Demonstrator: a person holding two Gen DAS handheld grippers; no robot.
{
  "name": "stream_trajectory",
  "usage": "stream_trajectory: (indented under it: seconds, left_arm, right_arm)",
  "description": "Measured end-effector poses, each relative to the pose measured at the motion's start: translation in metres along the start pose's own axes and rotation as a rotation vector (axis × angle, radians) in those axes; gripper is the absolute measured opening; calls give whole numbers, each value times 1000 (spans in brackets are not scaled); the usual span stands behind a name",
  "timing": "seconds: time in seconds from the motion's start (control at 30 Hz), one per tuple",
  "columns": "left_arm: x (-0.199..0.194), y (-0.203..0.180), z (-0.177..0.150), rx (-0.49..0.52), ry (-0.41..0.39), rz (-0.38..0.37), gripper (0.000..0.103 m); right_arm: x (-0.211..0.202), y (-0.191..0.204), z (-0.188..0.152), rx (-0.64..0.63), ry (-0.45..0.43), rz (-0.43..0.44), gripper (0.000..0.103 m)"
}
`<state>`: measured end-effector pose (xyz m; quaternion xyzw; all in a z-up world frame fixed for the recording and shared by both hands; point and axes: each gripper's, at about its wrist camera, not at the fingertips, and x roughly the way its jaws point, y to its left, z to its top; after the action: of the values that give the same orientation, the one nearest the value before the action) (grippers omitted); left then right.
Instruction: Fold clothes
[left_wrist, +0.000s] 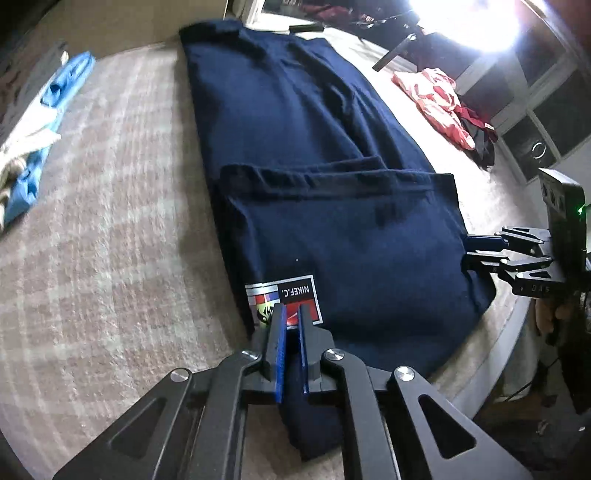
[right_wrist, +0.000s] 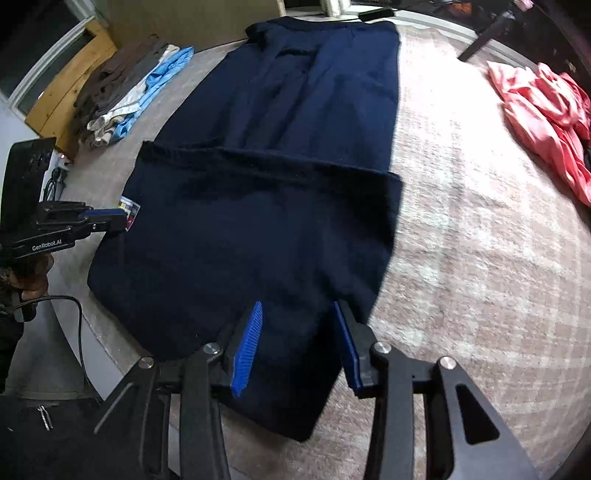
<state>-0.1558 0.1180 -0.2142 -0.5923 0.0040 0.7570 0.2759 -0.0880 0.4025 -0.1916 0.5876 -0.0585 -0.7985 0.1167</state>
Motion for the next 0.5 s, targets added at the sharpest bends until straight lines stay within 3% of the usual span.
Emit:
stream_trajectory:
  seconds: [0.13, 0.27, 0.4, 0.5]
  left_arm:
    - [-30, -3, 0, 15, -17, 19, 6]
    - [-85, -9, 10, 51, -86, 26, 15]
    - [-146, -10, 31, 92, -165, 58, 20]
    - [-161, -11, 51, 116, -198, 82, 20]
  right_arm:
    - [-27, -14, -3, 56, -27, 25, 39]
    - [-89, -25, 4, 110, -101, 78, 40]
    - [-151, -33, 16, 125, -189, 126, 49]
    - [-190, -39, 30, 111, -254, 130, 56]
